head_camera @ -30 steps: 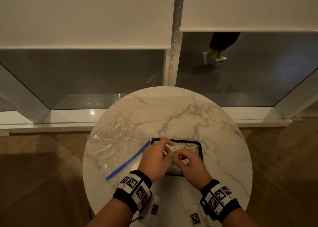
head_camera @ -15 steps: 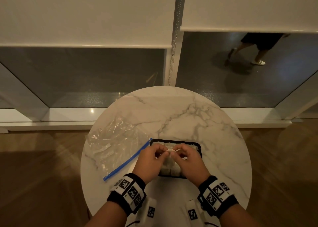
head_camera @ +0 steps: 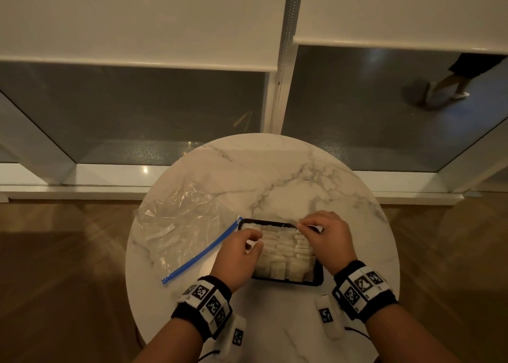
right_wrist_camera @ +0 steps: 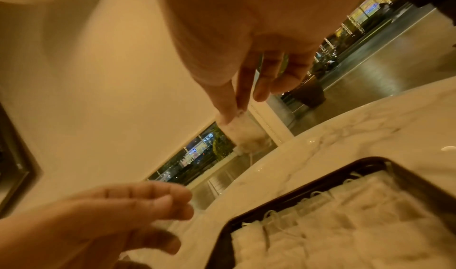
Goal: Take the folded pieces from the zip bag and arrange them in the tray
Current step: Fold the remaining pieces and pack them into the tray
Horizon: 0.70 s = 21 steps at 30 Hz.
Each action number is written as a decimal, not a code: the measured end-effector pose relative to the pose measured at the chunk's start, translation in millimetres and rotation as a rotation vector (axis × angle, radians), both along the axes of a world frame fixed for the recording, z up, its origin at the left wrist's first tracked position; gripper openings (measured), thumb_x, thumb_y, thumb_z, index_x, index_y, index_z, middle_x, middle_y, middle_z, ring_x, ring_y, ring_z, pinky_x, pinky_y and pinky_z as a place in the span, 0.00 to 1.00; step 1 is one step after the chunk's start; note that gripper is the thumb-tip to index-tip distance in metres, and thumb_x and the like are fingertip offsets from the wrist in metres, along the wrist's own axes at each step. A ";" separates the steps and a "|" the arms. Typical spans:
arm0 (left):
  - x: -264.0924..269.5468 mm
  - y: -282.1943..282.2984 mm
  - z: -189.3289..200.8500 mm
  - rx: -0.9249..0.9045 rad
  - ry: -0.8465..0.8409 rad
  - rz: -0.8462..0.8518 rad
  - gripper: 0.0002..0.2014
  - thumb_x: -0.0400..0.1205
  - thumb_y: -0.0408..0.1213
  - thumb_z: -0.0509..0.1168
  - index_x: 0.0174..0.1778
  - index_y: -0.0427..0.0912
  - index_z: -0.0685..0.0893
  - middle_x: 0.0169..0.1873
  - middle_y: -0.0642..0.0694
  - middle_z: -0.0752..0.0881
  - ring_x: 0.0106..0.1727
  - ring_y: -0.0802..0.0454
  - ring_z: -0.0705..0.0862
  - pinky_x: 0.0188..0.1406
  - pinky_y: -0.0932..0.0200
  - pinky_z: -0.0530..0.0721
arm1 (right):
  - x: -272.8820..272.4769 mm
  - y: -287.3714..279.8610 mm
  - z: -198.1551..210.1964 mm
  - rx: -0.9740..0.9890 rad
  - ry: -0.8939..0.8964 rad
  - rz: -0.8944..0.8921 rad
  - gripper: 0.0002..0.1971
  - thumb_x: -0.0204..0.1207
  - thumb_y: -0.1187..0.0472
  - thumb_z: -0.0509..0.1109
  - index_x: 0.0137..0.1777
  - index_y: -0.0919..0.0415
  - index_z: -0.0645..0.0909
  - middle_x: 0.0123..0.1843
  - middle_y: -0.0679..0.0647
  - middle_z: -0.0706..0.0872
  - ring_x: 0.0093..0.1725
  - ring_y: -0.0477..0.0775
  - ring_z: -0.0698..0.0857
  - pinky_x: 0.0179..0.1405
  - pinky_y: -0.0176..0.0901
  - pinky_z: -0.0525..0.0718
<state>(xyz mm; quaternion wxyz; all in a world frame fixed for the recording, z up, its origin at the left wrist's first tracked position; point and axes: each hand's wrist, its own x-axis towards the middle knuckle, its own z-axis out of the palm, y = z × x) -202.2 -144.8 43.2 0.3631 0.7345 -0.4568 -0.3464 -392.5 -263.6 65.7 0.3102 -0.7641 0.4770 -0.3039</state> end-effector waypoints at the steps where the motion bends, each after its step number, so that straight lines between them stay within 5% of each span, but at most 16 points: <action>1: 1.4 1.4 -5.4 0.038 -0.020 -0.008 0.10 0.86 0.45 0.66 0.63 0.59 0.83 0.57 0.62 0.84 0.52 0.65 0.82 0.51 0.67 0.83 | -5.1 -2.2 -1.3 0.060 0.001 -0.011 0.04 0.68 0.62 0.83 0.36 0.53 0.91 0.36 0.43 0.88 0.40 0.42 0.85 0.43 0.35 0.81; 4: 2.5 3.8 -17.9 0.112 -0.062 -0.033 0.12 0.87 0.44 0.65 0.65 0.55 0.83 0.58 0.58 0.84 0.52 0.63 0.83 0.53 0.61 0.86 | -19.7 -3.4 -12.1 0.283 0.049 -0.008 0.05 0.69 0.62 0.82 0.36 0.52 0.90 0.33 0.46 0.90 0.35 0.39 0.86 0.39 0.33 0.83; 7: -6.0 4.4 -24.8 0.133 -0.122 -0.112 0.12 0.87 0.43 0.63 0.67 0.54 0.83 0.59 0.57 0.83 0.53 0.62 0.83 0.56 0.63 0.84 | -34.5 -3.5 -29.7 0.372 0.124 -0.045 0.06 0.71 0.64 0.80 0.40 0.51 0.87 0.34 0.50 0.89 0.35 0.48 0.88 0.39 0.46 0.90; 13: -53.9 -2.3 -42.0 0.073 -0.240 -0.496 0.13 0.87 0.44 0.60 0.65 0.52 0.83 0.61 0.53 0.84 0.62 0.54 0.80 0.68 0.53 0.79 | -42.6 6.0 -43.4 0.342 0.428 0.173 0.04 0.76 0.60 0.74 0.44 0.50 0.88 0.41 0.45 0.90 0.42 0.43 0.86 0.47 0.40 0.86; 21: -81.6 -5.6 -77.5 0.110 -0.627 -0.847 0.27 0.89 0.41 0.56 0.85 0.46 0.62 0.81 0.41 0.70 0.76 0.38 0.74 0.72 0.39 0.76 | -42.2 1.2 -39.2 0.360 0.761 0.319 0.01 0.81 0.56 0.62 0.49 0.48 0.74 0.51 0.52 0.86 0.50 0.56 0.83 0.50 0.52 0.83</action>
